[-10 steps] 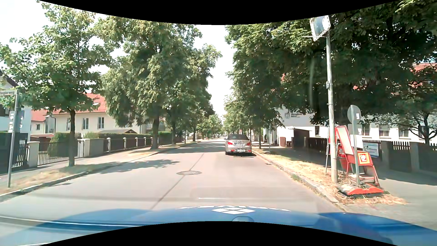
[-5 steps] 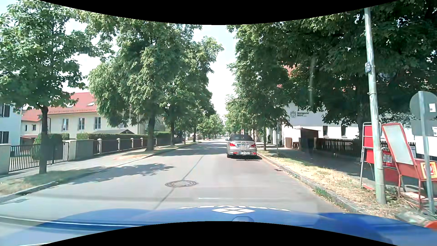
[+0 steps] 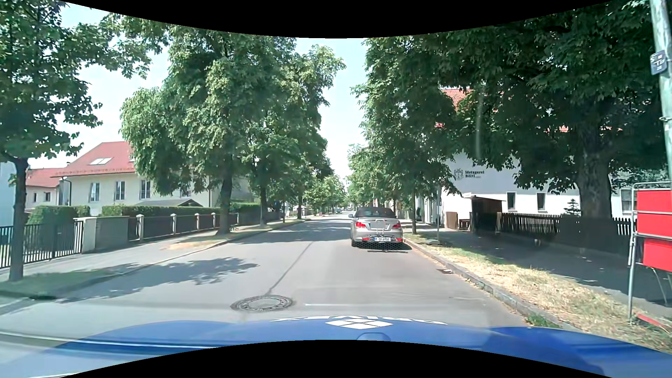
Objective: Follow the waypoints while adhering to traffic rules and regulations
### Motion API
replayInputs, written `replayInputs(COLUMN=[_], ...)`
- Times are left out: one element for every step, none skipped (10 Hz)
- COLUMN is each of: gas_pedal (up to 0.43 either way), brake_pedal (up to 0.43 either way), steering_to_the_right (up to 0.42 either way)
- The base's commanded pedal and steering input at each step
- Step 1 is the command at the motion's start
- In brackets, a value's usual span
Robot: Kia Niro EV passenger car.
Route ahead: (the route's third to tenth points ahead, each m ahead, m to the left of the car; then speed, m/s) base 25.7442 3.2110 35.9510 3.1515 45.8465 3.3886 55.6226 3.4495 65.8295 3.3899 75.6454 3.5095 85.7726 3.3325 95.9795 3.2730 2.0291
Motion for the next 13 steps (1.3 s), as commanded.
replayInputs(gas_pedal=[0.0,0.0,0.0,0.0,0.0,0.0,0.0,0.0,0.0,0.0,0.0,0.0,0.0], brake_pedal=[0.201,0.201,0.195,0.195,0.189,0.183,0.165,0.159,0.152,0.152,0.146,0.14,0.14], steering_to_the_right=[-0.003,0.001,0.004,0.005,0.005,0.005,0.005,0.005,0.005,0.005,0.005,0.005,0.006])
